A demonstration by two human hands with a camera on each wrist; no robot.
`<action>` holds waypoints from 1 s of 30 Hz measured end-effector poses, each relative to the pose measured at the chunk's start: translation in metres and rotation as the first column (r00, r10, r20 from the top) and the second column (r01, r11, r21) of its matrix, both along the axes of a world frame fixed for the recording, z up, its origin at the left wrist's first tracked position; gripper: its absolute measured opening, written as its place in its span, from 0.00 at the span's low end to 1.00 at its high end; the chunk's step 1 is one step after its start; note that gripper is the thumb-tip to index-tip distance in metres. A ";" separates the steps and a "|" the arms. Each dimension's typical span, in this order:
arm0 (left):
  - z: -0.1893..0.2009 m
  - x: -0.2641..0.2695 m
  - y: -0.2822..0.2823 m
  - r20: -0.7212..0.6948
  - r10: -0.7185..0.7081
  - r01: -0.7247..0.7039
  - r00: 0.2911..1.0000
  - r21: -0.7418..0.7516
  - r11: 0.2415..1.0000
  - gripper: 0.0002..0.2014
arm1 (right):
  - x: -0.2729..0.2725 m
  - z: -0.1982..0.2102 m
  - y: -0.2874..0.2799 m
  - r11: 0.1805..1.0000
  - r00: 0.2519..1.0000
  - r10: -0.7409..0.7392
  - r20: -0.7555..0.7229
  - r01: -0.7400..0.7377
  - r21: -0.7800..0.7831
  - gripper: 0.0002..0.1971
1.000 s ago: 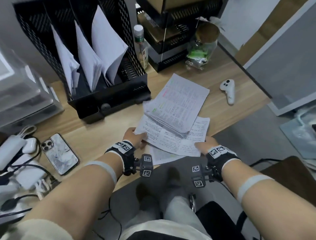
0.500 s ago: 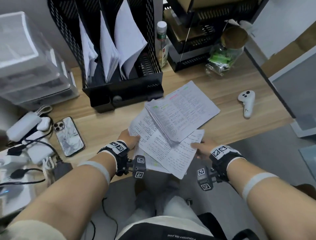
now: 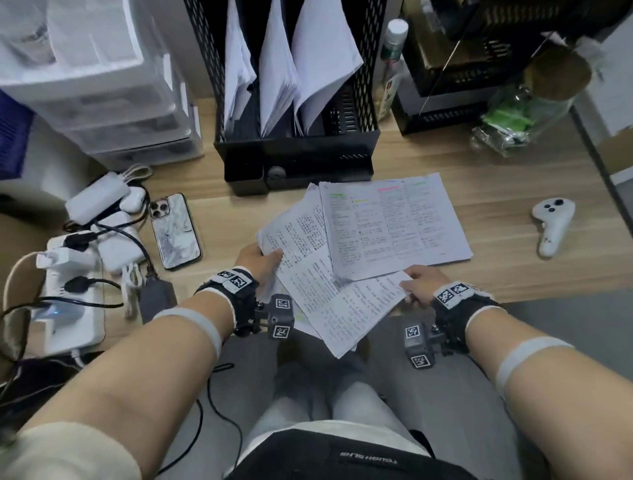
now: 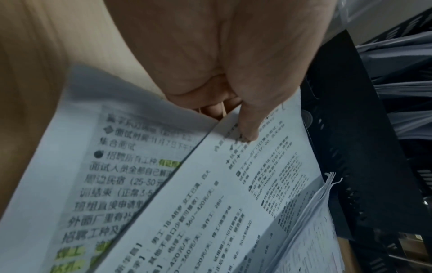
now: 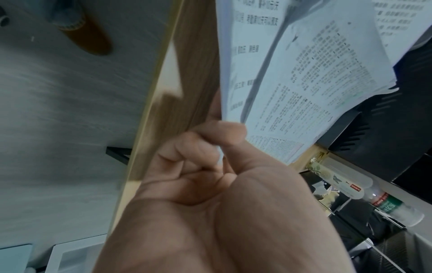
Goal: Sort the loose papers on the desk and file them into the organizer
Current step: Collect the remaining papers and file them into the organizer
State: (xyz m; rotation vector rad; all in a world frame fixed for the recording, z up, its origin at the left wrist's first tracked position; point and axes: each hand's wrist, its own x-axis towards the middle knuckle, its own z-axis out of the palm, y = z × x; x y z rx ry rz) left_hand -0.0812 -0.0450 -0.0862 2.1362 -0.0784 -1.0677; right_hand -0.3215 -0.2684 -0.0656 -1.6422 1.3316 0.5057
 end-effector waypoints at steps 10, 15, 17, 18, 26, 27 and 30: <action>-0.003 0.004 0.006 -0.089 0.052 -0.062 0.995 -0.112 0.992 0.09 | -0.005 -0.005 0.007 0.991 0.988 -0.134 0.074 0.135 -0.022 0.08; -0.011 0.009 0.008 -0.108 0.066 -0.081 0.992 -0.142 0.987 0.11 | -0.025 -0.003 0.004 0.921 0.936 -0.331 0.116 0.348 -0.175 0.15; -0.013 0.009 0.006 -0.121 0.017 -0.032 0.992 -0.126 0.992 0.14 | -0.036 -0.005 0.002 0.865 0.886 -0.439 0.152 0.462 -0.196 0.16; -0.011 0.009 0.004 -0.123 0.010 -0.026 0.992 -0.128 0.991 0.15 | -0.042 -0.005 0.002 0.836 0.859 -0.485 0.166 0.511 -0.201 0.16; -0.010 0.008 -0.006 -0.106 -0.027 0.017 0.994 -0.094 0.995 0.09 | -0.059 -0.012 0.018 0.807 0.814 -0.565 0.138 0.580 -0.116 0.15; -0.014 0.009 -0.007 -0.111 -0.038 0.029 0.993 -0.081 0.996 0.10 | -0.058 -0.014 0.023 0.852 0.853 -0.513 0.101 0.520 -0.065 0.14; -0.026 0.013 -0.011 -0.142 -0.120 0.108 0.983 -0.087 0.990 0.14 | -0.054 -0.014 0.041 0.938 0.946 -0.320 0.054 0.309 0.156 0.13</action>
